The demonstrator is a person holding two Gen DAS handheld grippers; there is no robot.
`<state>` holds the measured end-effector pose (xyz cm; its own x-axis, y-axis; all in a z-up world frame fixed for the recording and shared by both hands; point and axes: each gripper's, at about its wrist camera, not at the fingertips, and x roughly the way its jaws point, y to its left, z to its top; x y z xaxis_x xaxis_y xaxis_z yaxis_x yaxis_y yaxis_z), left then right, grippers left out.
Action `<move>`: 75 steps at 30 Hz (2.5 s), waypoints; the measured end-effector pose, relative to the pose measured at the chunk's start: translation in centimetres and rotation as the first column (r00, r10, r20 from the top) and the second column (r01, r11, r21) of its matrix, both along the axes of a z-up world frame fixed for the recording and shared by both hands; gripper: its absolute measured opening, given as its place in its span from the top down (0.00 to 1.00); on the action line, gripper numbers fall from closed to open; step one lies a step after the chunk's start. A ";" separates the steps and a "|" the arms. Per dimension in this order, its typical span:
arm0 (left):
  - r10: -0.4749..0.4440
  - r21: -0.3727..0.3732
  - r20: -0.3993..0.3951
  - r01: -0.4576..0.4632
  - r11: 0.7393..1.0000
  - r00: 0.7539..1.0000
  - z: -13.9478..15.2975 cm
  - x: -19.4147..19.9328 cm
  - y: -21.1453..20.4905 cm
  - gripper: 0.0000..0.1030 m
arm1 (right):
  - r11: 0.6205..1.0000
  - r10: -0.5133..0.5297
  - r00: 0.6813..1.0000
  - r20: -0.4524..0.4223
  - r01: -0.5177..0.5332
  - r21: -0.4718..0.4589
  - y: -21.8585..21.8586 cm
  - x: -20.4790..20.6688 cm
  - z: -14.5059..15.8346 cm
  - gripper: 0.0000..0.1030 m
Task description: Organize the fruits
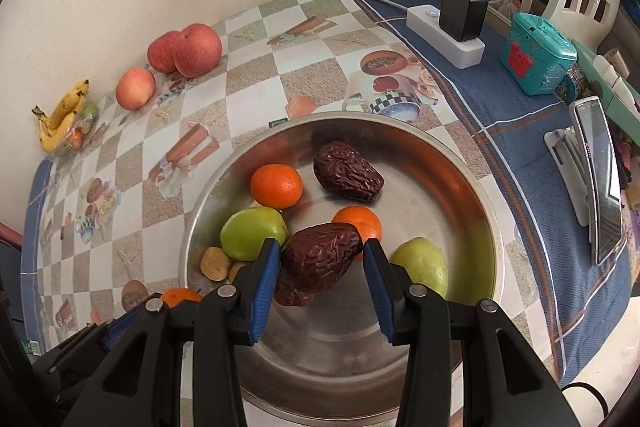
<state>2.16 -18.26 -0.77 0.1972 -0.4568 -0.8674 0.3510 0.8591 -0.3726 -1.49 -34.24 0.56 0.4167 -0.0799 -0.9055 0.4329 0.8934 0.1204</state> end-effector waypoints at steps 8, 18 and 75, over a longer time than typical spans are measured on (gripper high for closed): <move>0.019 0.008 0.000 -0.019 1.000 1.000 0.0 0.3 0.5 0.50 | 1.000 -0.010 1.000 -0.008 0.010 0.013 -0.2 -0.1 -0.3 0.50; 0.160 0.207 0.075 -0.173 0.963 0.984 -0.8 2.0 4.0 0.16 | 1.000 0.016 1.000 -0.014 -0.016 -0.007 0.6 0.3 -0.3 0.36; 0.207 0.470 0.292 -0.329 0.819 0.934 2.1 -2.9 12.6 0.00 | 0.975 0.205 0.978 0.041 -0.200 -0.098 8.1 -3.9 0.9 0.09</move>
